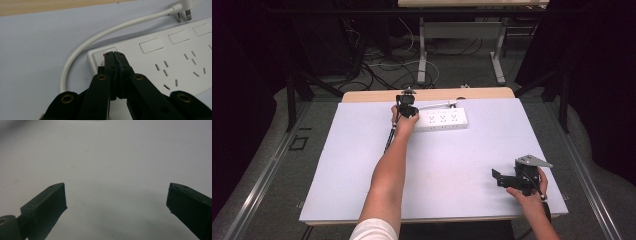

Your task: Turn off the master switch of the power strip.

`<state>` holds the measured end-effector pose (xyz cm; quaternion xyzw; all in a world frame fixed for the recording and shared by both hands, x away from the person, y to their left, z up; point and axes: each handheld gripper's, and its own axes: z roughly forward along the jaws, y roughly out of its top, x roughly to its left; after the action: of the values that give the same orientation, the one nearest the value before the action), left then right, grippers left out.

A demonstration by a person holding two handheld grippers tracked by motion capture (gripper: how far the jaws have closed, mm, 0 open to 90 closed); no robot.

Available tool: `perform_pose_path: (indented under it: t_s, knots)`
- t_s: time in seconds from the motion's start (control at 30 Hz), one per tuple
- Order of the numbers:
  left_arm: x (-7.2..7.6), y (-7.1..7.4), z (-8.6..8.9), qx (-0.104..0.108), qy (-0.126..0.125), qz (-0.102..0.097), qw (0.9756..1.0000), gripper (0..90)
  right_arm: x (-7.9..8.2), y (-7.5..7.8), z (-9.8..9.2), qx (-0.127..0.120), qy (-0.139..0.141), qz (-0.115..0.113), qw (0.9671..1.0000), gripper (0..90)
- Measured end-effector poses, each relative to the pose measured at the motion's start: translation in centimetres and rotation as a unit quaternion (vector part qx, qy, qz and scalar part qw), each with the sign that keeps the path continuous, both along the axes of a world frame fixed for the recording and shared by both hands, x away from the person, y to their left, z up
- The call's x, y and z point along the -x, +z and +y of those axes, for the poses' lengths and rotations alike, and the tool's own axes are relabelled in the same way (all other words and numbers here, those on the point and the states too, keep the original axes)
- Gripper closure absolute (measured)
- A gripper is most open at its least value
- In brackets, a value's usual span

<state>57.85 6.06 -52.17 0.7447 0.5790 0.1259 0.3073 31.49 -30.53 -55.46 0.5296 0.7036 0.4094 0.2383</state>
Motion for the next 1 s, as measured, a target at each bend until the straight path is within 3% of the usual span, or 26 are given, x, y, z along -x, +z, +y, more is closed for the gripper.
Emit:
perform_pose_path:
  t_s: [0.03, 0.2, 0.67, 0.83, 1.0]
  knots:
    - [-0.06, -0.02, -0.05, 0.004, 0.003, 0.001, 1.0, 90.0, 0.02, -0.02, 0.04, -0.002, -0.002, 0.002, 1.0, 2.3]
    - [-0.33, 0.22, -0.3, -0.026, -0.002, 0.006, 0.9997, 90.0, -0.03, -0.08, 0.06, 0.003, -0.002, -0.002, 1.0, 2.4]
    - [-0.23, 0.01, -0.58, -0.049, -0.015, -0.001, 0.9987, 90.0, -0.04, -0.06, 0.11, 0.002, -0.002, -0.003, 1.0, 2.7]
    - [-0.14, -0.02, -1.01, -0.054, -0.005, -0.002, 0.9985, 90.0, 0.02, 0.02, 0.04, -0.005, -0.004, 0.003, 1.0, 2.8]
    - [-0.28, -0.09, -0.96, -0.063, -0.017, -0.009, 0.9978, 90.0, 0.02, 0.1, -0.08, -0.005, -0.01, -0.005, 0.9999, 2.8]
